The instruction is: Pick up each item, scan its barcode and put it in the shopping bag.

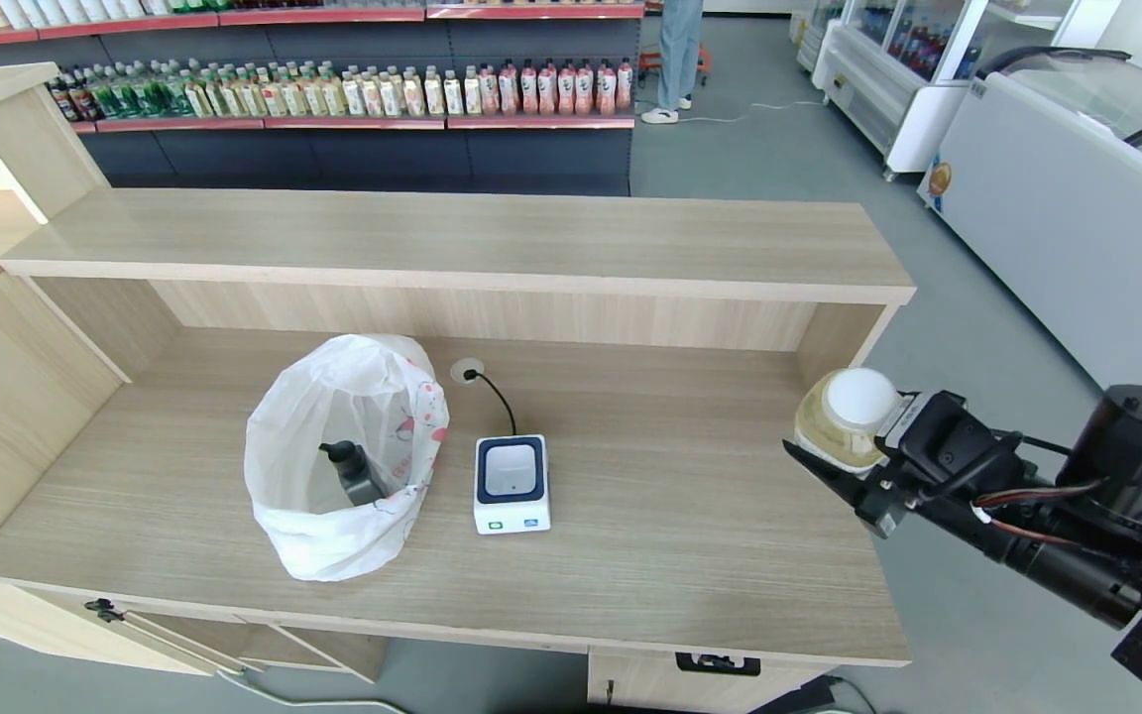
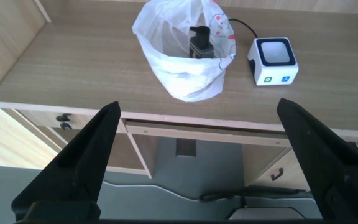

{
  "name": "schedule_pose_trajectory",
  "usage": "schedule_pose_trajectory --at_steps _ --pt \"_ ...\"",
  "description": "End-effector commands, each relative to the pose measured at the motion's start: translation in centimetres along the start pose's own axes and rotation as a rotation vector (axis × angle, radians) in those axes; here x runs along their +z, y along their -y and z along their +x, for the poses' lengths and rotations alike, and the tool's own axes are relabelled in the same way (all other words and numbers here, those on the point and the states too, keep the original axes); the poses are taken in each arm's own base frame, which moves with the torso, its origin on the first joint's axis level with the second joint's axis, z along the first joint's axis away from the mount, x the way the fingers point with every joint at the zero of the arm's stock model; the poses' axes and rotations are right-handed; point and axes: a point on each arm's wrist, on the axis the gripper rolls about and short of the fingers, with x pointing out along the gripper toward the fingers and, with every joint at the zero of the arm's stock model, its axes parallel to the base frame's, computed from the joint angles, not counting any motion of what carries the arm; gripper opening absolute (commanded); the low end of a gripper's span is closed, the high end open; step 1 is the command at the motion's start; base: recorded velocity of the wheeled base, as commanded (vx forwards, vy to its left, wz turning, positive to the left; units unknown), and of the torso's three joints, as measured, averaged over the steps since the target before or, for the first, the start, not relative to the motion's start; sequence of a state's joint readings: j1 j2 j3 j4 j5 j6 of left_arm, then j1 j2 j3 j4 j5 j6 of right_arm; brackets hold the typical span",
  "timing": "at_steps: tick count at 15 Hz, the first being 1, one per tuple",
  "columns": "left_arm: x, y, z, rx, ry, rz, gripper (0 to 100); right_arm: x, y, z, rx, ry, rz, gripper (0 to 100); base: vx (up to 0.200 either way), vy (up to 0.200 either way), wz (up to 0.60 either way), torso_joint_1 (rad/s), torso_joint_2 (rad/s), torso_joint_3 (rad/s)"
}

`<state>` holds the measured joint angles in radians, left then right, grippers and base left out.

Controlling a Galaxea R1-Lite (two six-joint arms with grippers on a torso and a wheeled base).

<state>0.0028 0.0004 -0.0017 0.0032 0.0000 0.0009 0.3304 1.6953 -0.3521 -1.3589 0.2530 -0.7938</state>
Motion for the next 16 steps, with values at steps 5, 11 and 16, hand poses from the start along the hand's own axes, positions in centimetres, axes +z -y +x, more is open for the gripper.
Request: schedule_pose_trajectory --at_steps 5,11,16 --pt "0.0 0.0 0.0 0.000 0.000 -0.002 100 -0.1 -0.5 1.3 0.026 0.013 0.014 0 0.000 0.200 0.00 0.001 0.00 0.003" --pt "0.0 0.0 0.0 0.000 0.000 -0.001 100 0.4 -0.3 3.9 0.017 0.065 0.024 0 0.000 0.200 0.00 0.001 0.00 0.002" --pt "0.0 0.0 0.0 0.000 0.000 -0.001 100 -1.3 -1.4 6.4 0.038 0.110 0.019 0 0.000 0.200 0.00 0.001 0.00 0.004"
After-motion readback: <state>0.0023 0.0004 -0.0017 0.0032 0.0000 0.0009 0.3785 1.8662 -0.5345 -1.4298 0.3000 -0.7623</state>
